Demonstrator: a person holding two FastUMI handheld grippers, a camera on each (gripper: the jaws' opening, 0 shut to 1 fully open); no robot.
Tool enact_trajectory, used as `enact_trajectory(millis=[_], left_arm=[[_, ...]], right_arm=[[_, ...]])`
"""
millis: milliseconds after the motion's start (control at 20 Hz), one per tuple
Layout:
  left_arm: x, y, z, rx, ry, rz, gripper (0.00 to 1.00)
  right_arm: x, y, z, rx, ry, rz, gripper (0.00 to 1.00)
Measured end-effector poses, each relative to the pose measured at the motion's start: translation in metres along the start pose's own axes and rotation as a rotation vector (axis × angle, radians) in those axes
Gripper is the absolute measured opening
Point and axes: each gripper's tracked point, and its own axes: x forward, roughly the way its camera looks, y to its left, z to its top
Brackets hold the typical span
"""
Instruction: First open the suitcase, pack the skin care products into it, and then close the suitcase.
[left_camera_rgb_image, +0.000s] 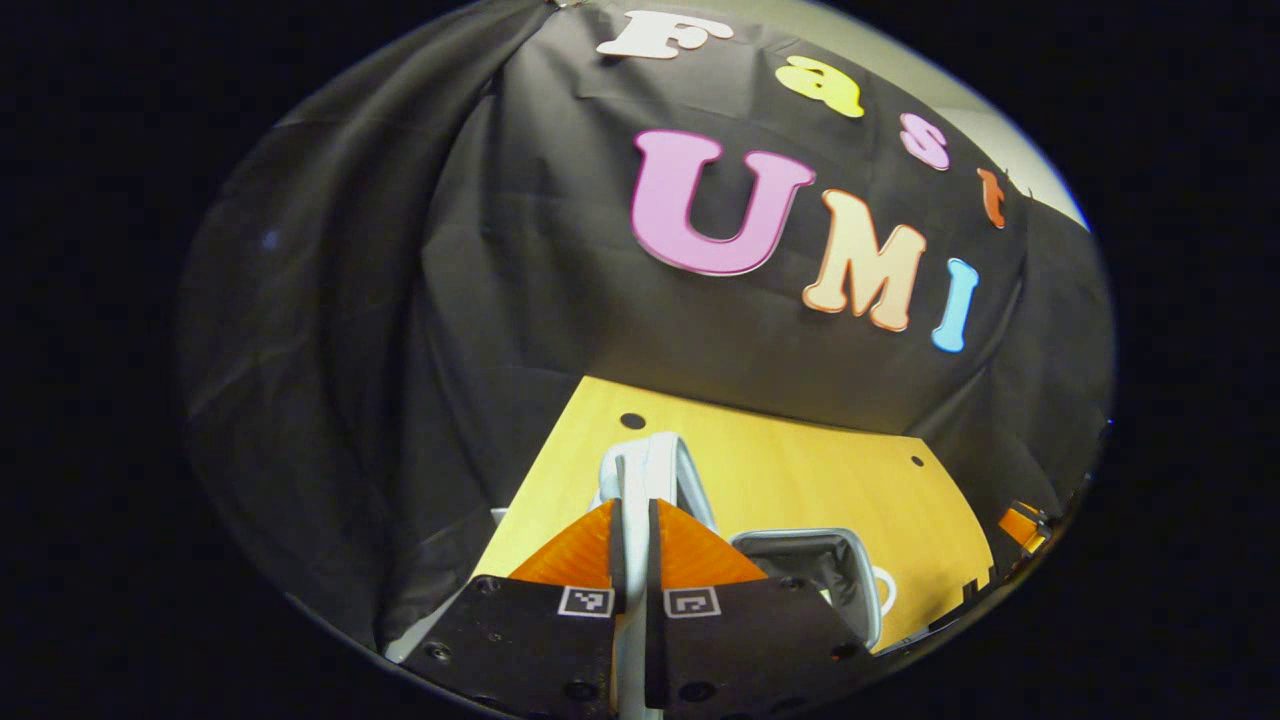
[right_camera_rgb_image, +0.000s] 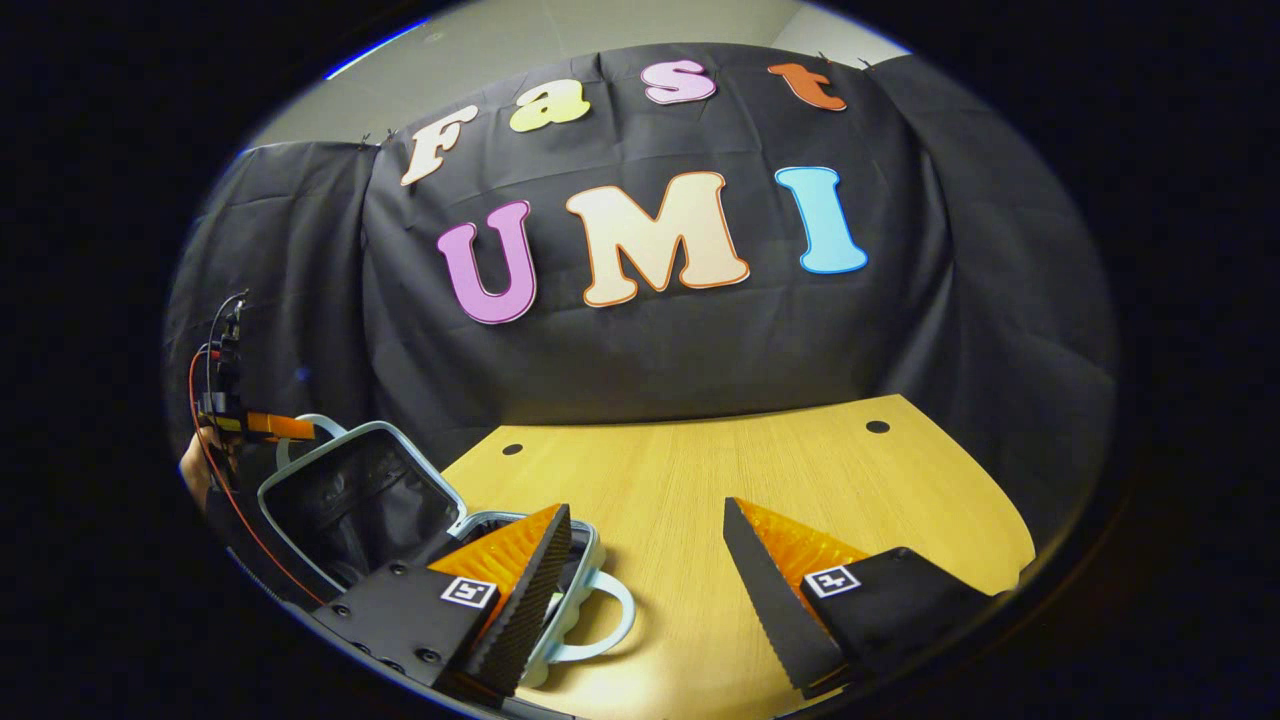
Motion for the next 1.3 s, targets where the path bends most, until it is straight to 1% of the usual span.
enact_trajectory(millis=[100,200,300,400,500,750,1000,1100,1300], left_arm=[[-0.006,-0.037,0.005,0.0,-0.009,-0.039,0.04],[-0.007,-0.081,0.009,-0.005,-0.022,-0.096,0.04],[-0.005,-0.121,0.008,-0.001,-0.031,-0.142,0.04],[-0.004,-0.156,0.0,-0.018,-0.034,-0.193,0.04],[0.003,-0.18,-0.005,-0.03,-0.022,-0.243,0.04],[0.018,-0.242,-0.035,-0.034,0.019,-0.315,0.04],[0.031,-0.287,-0.082,0.005,0.09,-0.346,0.04],[0.038,-0.301,-0.1,0.018,0.112,-0.342,0.06],[0.05,-0.32,-0.142,0.067,0.156,-0.323,0.04]], right_arm=[[-0.005,-0.014,0.01,0.003,-0.02,0.012,0.95],[-0.008,-0.027,0.022,0.0,-0.026,0.025,0.95],[-0.012,-0.04,0.029,0.007,-0.035,0.034,0.95],[-0.017,-0.054,0.036,0.011,-0.051,0.031,0.95],[-0.021,-0.07,0.04,0.008,-0.058,0.022,0.95],[-0.037,-0.108,0.045,0.008,-0.067,-0.011,0.95],[-0.054,-0.144,0.051,0.008,-0.079,-0.057,0.95],[-0.061,-0.156,0.055,0.0,-0.085,-0.07,0.95],[-0.074,-0.18,0.06,-0.027,-0.089,-0.089,0.95]])
